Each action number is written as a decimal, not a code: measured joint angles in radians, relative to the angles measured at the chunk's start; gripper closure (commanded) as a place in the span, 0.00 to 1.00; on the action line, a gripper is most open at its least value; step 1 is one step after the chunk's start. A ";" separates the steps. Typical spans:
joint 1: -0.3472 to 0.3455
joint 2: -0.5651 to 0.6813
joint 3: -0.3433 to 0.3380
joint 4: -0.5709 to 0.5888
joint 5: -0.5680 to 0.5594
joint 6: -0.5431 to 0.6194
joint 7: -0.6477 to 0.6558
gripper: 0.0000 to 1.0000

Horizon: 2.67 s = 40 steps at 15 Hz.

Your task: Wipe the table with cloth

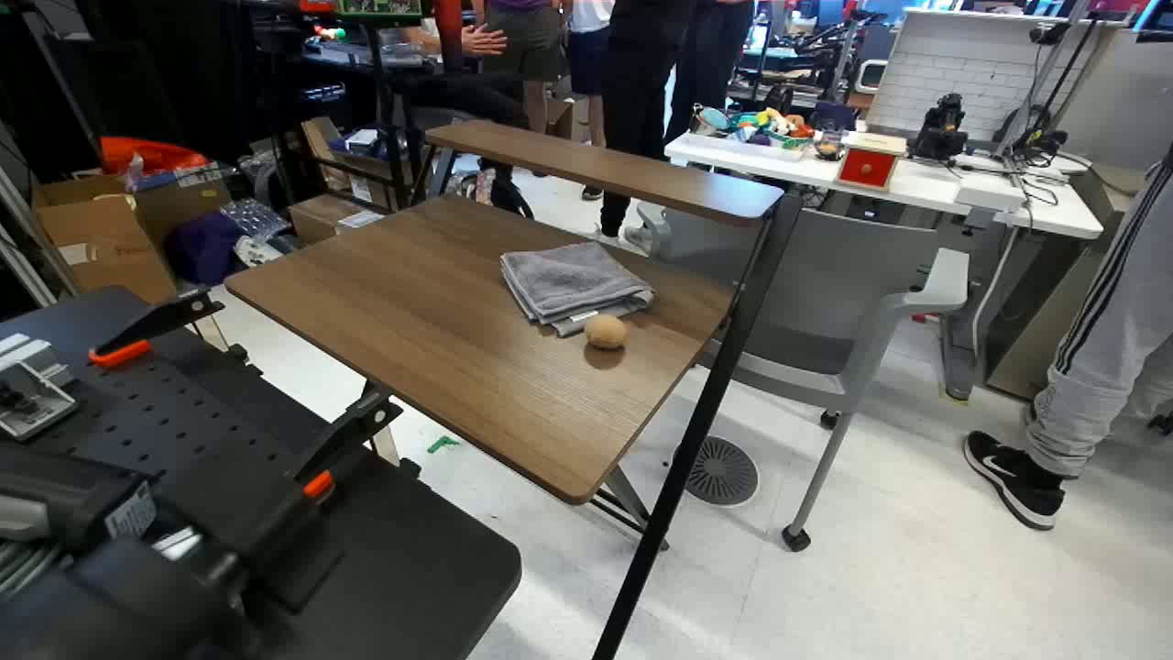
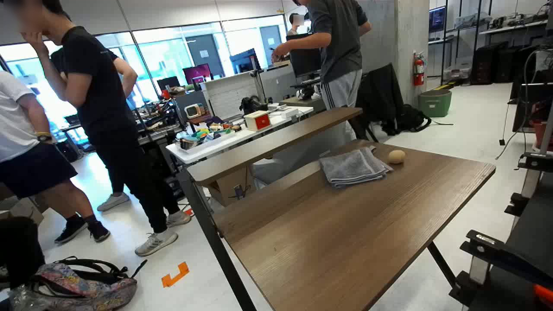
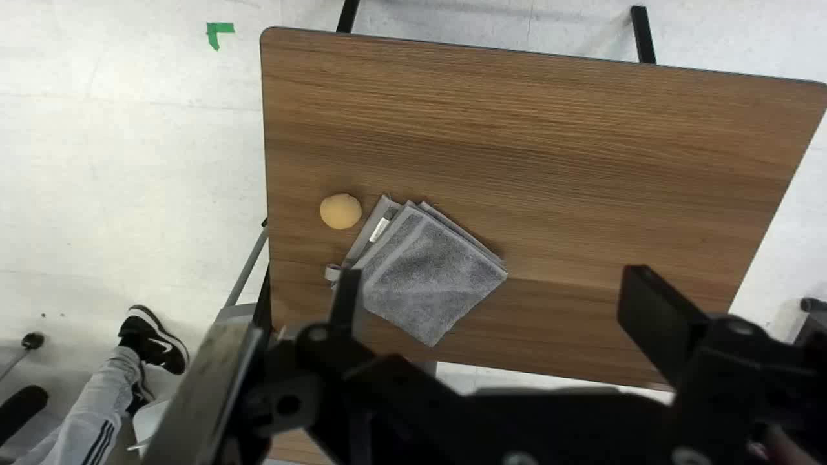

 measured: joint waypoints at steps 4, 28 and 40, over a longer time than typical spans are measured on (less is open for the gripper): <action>0.000 0.000 0.000 0.000 0.000 0.000 0.000 0.00; -0.109 0.484 -0.100 0.079 0.041 0.602 0.331 0.00; -0.082 1.023 -0.106 0.480 0.228 0.724 0.500 0.00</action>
